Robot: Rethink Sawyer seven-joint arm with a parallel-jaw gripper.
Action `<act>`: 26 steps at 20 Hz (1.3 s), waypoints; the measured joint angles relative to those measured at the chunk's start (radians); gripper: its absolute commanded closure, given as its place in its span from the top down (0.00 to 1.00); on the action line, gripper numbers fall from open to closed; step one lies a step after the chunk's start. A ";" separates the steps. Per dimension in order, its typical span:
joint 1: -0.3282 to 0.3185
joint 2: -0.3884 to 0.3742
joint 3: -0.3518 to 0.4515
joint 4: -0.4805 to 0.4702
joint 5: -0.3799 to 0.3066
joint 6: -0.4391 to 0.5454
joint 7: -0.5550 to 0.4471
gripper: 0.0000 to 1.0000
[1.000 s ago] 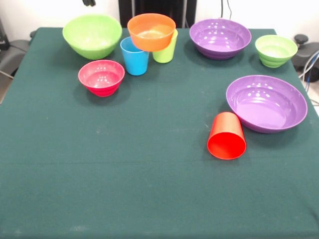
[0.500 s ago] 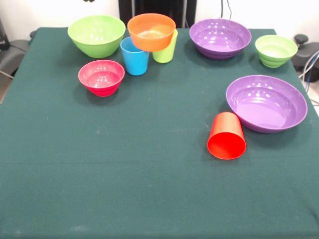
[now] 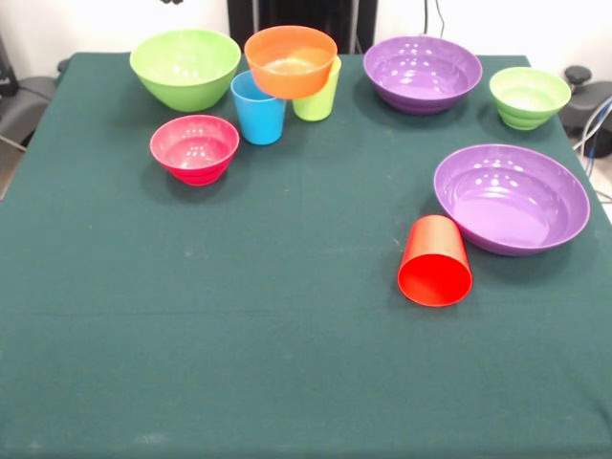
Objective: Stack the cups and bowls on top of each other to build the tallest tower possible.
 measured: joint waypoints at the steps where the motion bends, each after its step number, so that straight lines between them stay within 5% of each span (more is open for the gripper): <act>1: 0.001 0.002 0.000 0.000 0.000 0.000 0.000 0.00; 26: 0.001 0.149 -0.003 -0.124 -0.035 0.000 0.000 0.00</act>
